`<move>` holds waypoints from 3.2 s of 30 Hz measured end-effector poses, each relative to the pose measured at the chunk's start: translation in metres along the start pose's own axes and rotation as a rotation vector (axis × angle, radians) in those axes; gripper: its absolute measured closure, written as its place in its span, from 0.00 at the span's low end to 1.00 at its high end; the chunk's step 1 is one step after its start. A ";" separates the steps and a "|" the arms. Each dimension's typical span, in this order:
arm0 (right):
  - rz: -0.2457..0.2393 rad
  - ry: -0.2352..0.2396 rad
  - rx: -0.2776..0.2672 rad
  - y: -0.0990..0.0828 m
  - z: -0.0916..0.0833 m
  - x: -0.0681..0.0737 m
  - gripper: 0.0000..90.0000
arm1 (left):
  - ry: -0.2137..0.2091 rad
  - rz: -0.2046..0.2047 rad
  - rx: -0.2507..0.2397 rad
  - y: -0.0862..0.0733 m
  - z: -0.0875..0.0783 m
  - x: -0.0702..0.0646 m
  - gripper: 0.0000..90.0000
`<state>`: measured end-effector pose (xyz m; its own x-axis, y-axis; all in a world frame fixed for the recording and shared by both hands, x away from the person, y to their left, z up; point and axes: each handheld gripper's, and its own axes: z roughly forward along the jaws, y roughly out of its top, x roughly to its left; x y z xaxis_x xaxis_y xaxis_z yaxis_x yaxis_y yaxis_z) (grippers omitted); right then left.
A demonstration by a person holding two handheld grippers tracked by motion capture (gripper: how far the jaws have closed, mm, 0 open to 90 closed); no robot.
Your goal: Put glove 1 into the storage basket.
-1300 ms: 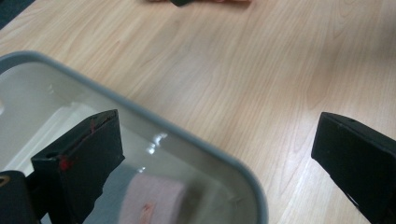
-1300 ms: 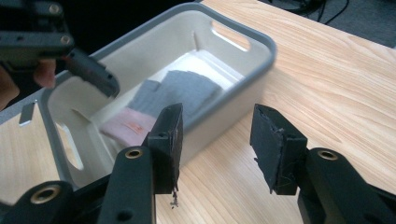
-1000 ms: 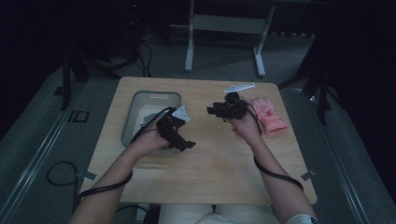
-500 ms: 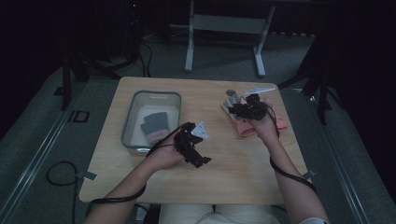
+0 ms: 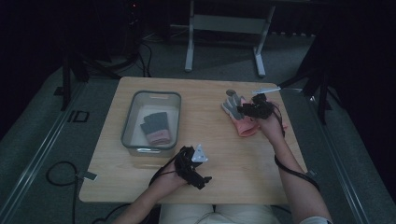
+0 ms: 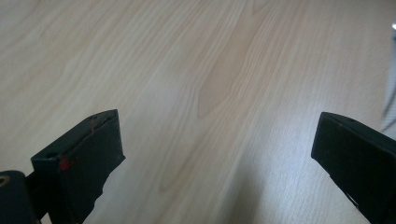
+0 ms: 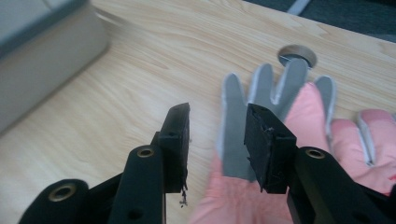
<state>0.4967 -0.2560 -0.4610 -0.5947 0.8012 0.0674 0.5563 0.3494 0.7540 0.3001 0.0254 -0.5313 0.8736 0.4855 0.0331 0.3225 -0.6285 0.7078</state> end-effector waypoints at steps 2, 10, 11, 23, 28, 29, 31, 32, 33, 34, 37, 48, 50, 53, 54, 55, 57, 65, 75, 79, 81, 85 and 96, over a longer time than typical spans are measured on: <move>-0.001 -0.012 0.004 -0.002 0.006 -0.004 0.67 | 0.011 -0.032 -0.019 -0.009 0.003 -0.003 0.02; 0.018 -0.048 0.063 -0.003 0.030 -0.013 0.69 | 0.030 -0.092 -0.082 -0.026 0.003 -0.012 0.02; 0.007 -0.064 0.068 -0.003 0.034 -0.014 0.68 | 0.033 -0.097 -0.092 -0.027 0.003 -0.011 0.02; -0.117 -0.171 0.173 -0.010 0.071 -0.021 0.68 | 0.158 -0.149 -0.211 -0.038 -0.001 -0.018 0.02; -0.175 -0.169 0.207 -0.017 0.082 -0.014 0.83 | 0.153 -0.132 -0.190 -0.039 0.003 -0.021 0.02; -0.172 -0.168 0.219 -0.017 0.084 -0.013 0.85 | 0.155 -0.130 -0.196 -0.039 0.003 -0.022 0.02; -0.145 -0.168 0.226 -0.017 0.086 -0.014 0.90 | 0.159 -0.128 -0.198 -0.039 0.002 -0.022 0.02; -0.122 -0.162 0.223 -0.017 0.086 -0.016 0.93 | 0.165 -0.132 -0.207 -0.039 0.002 -0.022 0.02; -0.082 -0.154 0.218 -0.016 0.085 -0.018 0.95 | 0.162 -0.139 -0.215 -0.039 0.001 -0.022 0.02; -0.056 -0.149 0.211 -0.016 0.083 -0.019 0.97 | 0.163 -0.144 -0.210 -0.039 0.001 -0.022 0.02; 0.004 -0.130 0.171 -0.013 0.073 -0.018 0.98 | 0.172 -0.132 -0.210 -0.040 0.001 -0.022 0.02; 0.121 -0.053 -0.048 -0.007 -0.010 0.035 0.99 | 0.198 -0.106 -0.229 -0.040 0.000 -0.023 0.02; 0.135 -0.042 -0.066 -0.008 -0.018 0.041 0.99 | 0.204 -0.103 -0.227 -0.040 0.000 -0.023 0.02; 0.154 -0.001 -0.120 -0.010 -0.046 0.064 0.98 | 0.204 -0.111 -0.233 -0.040 0.001 -0.022 0.02; 0.152 0.000 -0.124 -0.011 -0.052 0.070 0.98 | 0.204 -0.114 -0.236 -0.040 0.001 -0.021 0.02; 0.145 -0.004 -0.132 -0.012 -0.057 0.075 0.98 | 0.208 -0.118 -0.238 -0.040 0.001 -0.021 0.02; 0.153 0.002 -0.135 -0.014 -0.062 0.080 0.98 | 0.210 -0.113 -0.235 -0.040 0.001 -0.020 0.02; 0.209 -0.029 -0.138 -0.040 -0.073 0.108 0.98 | 0.209 -0.099 -0.232 -0.039 0.002 -0.021 0.02; 0.257 -0.093 -0.037 -0.078 -0.036 0.112 0.98 | 0.210 -0.097 -0.234 -0.040 0.001 -0.021 0.02; 0.263 -0.100 0.002 -0.084 -0.019 0.114 0.98 | 0.207 -0.095 -0.228 -0.040 0.001 -0.021 0.02; 0.252 -0.100 0.014 -0.085 -0.010 0.115 0.98 | 0.205 -0.098 -0.232 -0.040 0.001 -0.021 0.02; 0.233 -0.082 0.043 -0.088 0.009 0.117 0.98 | 0.209 -0.101 -0.228 -0.041 0.001 -0.021 0.02; 0.198 -0.081 0.063 -0.088 0.022 0.121 0.87 | 0.212 -0.092 -0.227 -0.041 0.001 -0.022 0.02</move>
<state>0.3886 -0.1794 -0.5339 -0.4234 0.8926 0.1552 0.6938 0.2093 0.6891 0.2680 0.0398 -0.5612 0.7418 0.6644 0.0912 0.2857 -0.4361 0.8533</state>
